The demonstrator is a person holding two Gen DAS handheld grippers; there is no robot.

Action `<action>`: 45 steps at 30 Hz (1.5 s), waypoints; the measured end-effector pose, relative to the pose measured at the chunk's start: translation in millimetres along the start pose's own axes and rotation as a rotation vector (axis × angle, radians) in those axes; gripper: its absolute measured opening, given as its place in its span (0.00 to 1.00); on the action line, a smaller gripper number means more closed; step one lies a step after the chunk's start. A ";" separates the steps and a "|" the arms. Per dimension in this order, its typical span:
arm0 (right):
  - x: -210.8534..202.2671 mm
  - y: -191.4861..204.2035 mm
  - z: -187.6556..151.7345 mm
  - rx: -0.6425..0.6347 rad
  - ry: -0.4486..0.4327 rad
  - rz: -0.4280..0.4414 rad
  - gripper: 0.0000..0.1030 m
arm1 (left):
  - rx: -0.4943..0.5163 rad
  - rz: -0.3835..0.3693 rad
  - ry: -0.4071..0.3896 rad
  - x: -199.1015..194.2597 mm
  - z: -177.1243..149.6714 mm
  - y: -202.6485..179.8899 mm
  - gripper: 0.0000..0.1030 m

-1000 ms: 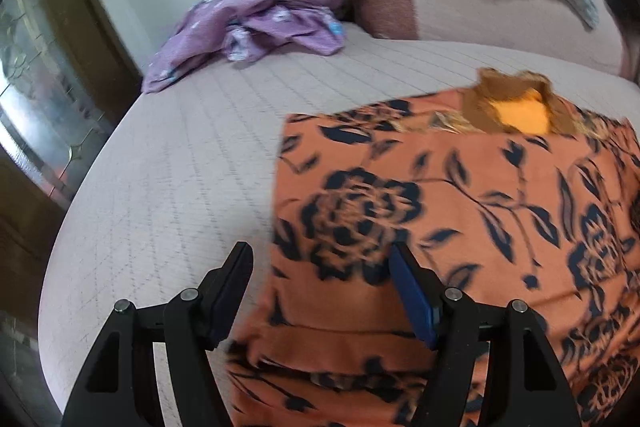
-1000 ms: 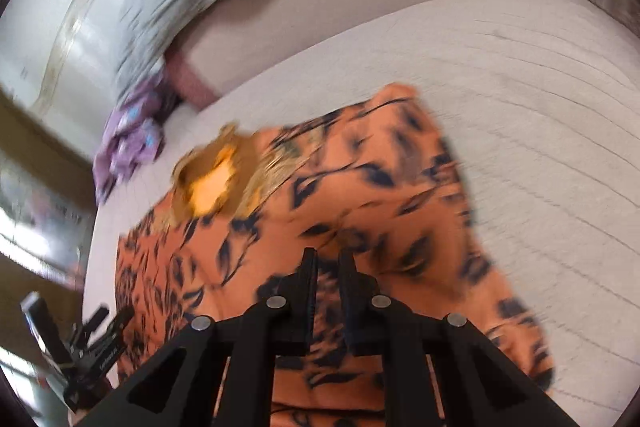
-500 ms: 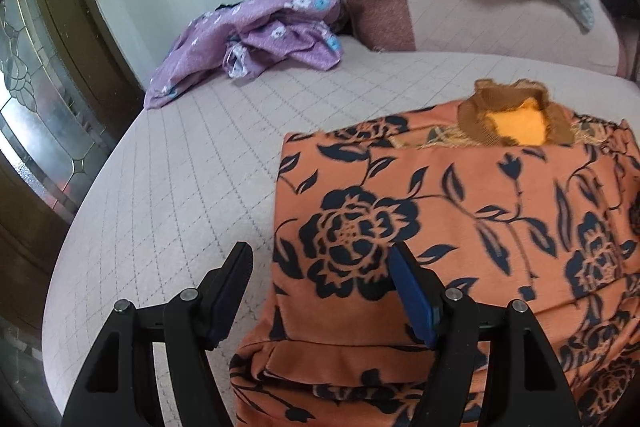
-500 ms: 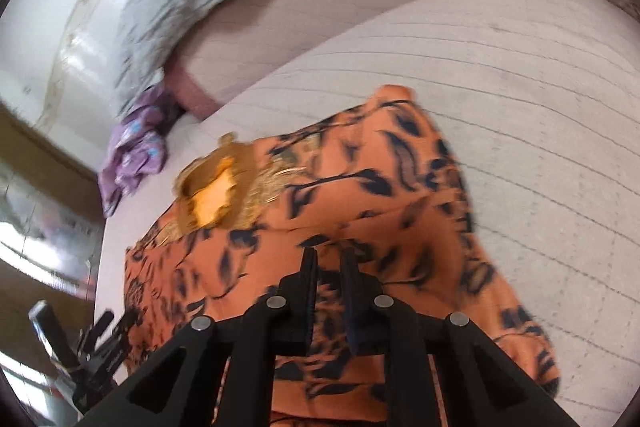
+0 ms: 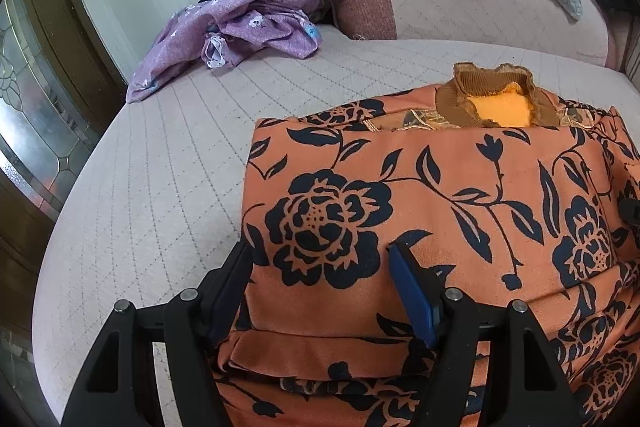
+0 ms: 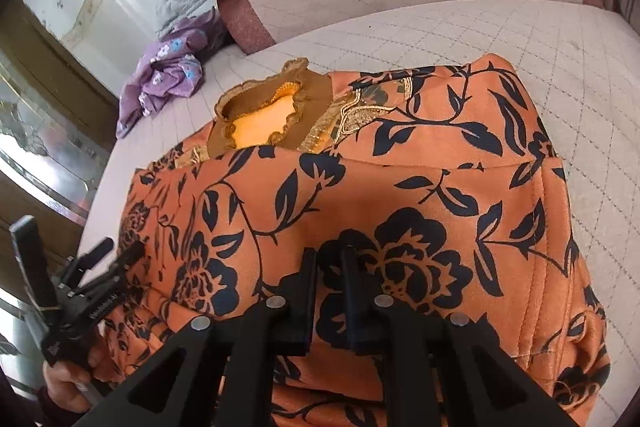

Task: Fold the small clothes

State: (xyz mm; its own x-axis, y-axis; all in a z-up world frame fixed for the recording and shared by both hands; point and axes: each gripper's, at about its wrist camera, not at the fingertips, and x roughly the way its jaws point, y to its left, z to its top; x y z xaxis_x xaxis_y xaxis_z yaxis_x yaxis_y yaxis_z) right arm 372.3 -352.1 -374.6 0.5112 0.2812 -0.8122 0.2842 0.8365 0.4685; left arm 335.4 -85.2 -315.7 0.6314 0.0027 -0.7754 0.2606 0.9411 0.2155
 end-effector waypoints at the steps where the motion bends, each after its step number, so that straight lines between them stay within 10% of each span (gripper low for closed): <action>1: -1.6 -0.2 0.1 -0.001 -0.003 0.007 0.14 | 0.001 0.000 0.000 0.0 -0.2 -0.1 0.69; 27: 10.2 53.4 -25.6 -0.231 0.041 0.052 0.14 | 0.090 -0.072 0.000 -4.0 -4.9 -28.6 0.73; 40: -31.4 -25.9 12.7 0.051 -0.120 -0.146 0.14 | -0.132 0.059 0.029 10.9 15.2 52.8 0.73; 45: -19.2 -63.3 14.3 0.202 -0.049 -0.203 0.14 | -0.118 0.085 0.067 24.9 11.5 53.1 0.73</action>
State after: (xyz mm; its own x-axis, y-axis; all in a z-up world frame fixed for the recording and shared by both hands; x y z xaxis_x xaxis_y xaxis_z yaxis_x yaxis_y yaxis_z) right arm 356.1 -417.2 -383.7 0.4641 0.0904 -0.8812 0.5384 0.7611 0.3617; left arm 373.3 -39.0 -316.7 0.5965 0.1025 -0.7960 0.1184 0.9697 0.2135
